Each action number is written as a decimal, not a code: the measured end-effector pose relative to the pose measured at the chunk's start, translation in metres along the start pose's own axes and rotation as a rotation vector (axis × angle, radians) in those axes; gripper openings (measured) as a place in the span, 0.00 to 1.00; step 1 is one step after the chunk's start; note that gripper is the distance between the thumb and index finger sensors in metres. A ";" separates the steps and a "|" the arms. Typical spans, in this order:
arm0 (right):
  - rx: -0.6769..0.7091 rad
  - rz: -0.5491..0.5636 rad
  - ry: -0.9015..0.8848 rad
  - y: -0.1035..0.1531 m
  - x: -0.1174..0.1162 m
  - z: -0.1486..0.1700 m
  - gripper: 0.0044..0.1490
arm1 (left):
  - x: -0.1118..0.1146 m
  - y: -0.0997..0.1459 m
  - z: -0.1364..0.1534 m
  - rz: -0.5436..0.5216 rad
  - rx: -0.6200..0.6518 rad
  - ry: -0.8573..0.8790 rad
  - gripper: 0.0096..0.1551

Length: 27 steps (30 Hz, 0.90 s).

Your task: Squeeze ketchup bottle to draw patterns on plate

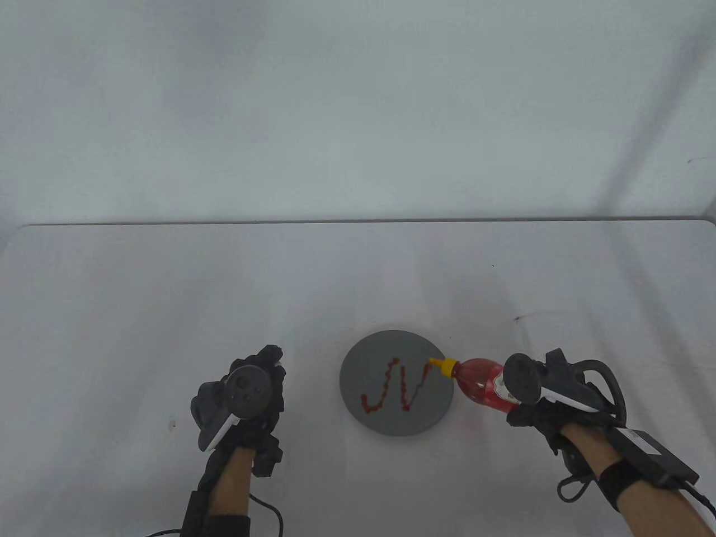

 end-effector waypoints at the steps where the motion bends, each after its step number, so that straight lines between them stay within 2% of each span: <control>1: -0.001 0.004 -0.017 0.003 -0.001 0.000 0.53 | 0.000 0.000 0.000 0.000 -0.002 0.000 0.28; 2: -0.008 -0.022 -0.034 0.006 -0.003 0.000 0.53 | 0.000 0.000 0.000 0.001 -0.002 0.002 0.28; 10: 0.073 -0.023 -0.013 0.034 -0.015 -0.010 0.53 | -0.001 0.001 -0.001 0.003 0.001 -0.004 0.28; 12: 0.068 -0.038 0.004 0.035 -0.015 -0.008 0.53 | -0.001 0.002 -0.001 0.002 0.006 -0.006 0.28; 13: 0.065 0.006 0.020 0.035 -0.015 -0.008 0.53 | -0.002 0.001 -0.001 -0.001 0.005 -0.011 0.28; 14: 0.046 -0.015 0.018 0.032 -0.014 -0.004 0.53 | -0.002 0.002 -0.001 -0.005 0.002 -0.007 0.28; 18: 0.009 0.031 0.007 0.026 -0.014 0.011 0.53 | -0.003 0.002 0.000 -0.009 -0.001 -0.006 0.28; 19: -0.022 -0.004 0.001 0.023 -0.013 0.015 0.53 | -0.002 0.002 0.000 -0.010 -0.002 -0.004 0.28; 21: -0.018 0.044 0.041 0.023 -0.011 0.018 0.53 | -0.002 0.002 -0.001 -0.007 -0.003 -0.007 0.28; 22: -0.026 0.000 0.015 0.022 -0.011 0.022 0.53 | -0.002 0.002 -0.001 -0.006 -0.003 -0.011 0.28; 23: -0.027 0.036 0.007 0.023 -0.010 0.022 0.53 | -0.002 0.002 -0.001 -0.006 -0.003 -0.011 0.28; 26: -0.002 0.044 0.034 0.025 -0.008 0.021 0.53 | -0.002 0.001 0.000 -0.011 -0.009 -0.011 0.28; 27: -0.018 -0.004 0.011 0.027 -0.008 0.021 0.53 | -0.003 0.001 0.000 -0.011 -0.011 -0.010 0.28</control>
Point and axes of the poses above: the tracker on the back of each hand, its own z axis roughly to the little-finger side, its own y axis roughly from the fingertips to the wrist, x = y × z, the point moved 1 cm from there along -y, roughly from the wrist to the fingertips, and after that the axes turned 3 degrees about x, right-handed, at the moved point
